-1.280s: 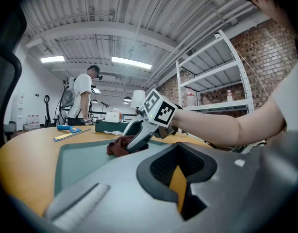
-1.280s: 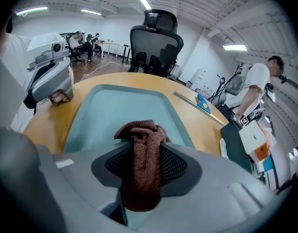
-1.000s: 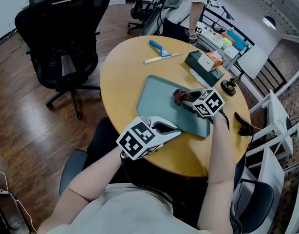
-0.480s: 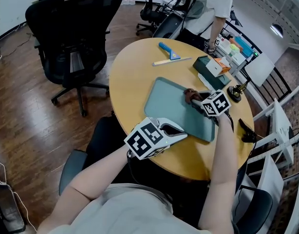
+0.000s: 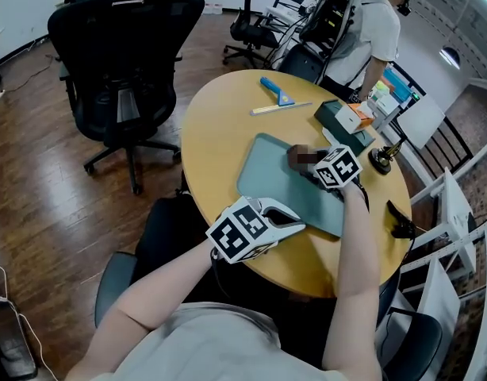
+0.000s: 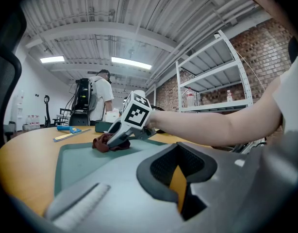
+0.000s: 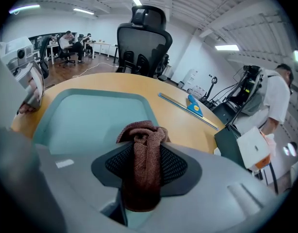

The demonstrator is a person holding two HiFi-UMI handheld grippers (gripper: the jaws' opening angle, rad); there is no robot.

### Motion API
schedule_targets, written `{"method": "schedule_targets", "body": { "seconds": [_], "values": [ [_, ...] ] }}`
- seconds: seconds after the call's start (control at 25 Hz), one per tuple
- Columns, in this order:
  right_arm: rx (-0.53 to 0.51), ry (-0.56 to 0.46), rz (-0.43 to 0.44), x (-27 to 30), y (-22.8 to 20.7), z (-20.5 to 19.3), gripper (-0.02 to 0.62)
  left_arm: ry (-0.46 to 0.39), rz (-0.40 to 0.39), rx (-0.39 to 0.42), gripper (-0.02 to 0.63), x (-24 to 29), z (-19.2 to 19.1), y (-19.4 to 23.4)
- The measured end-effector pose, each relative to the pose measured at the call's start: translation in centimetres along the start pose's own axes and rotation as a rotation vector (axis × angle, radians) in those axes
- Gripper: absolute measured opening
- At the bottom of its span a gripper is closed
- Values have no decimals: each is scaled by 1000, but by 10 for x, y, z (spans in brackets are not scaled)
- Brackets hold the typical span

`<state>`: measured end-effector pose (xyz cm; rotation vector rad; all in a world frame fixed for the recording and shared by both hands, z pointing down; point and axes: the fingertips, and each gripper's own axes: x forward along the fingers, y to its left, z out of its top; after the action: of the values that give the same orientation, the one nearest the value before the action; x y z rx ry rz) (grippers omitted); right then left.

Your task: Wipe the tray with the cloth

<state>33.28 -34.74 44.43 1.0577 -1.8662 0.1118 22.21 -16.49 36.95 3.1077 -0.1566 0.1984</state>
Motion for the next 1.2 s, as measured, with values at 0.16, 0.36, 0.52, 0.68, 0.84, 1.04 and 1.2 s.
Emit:
{"method": "schedule_targets", "body": {
  "seconds": [0.16, 0.36, 0.52, 0.68, 0.84, 1.04, 1.2],
  "values": [
    [-25, -18, 36, -8, 20, 2, 153, 0, -5, 2, 1, 0, 0, -1],
    [-87, -48, 90, -24, 56, 6, 153, 1, -7, 1, 1, 0, 0, -1],
    [-138, -53, 115, -34, 79, 9, 153, 0, -7, -1, 0, -1, 0, 1],
    [-165, -66, 132, -43, 98, 9, 153, 1, -10, -1, 0, 0, -1, 0],
    [-192, -76, 144, -50, 112, 10, 153, 1, -9, -2, 2, 0, -1, 0],
    [-211, -83, 160, -56, 127, 8, 153, 1, -7, -2, 0, 0, -1, 1],
    [-206, -91, 173, -60, 135, 5, 153, -2, -11, -1, 2, -1, -2, 0]
  ]
}}
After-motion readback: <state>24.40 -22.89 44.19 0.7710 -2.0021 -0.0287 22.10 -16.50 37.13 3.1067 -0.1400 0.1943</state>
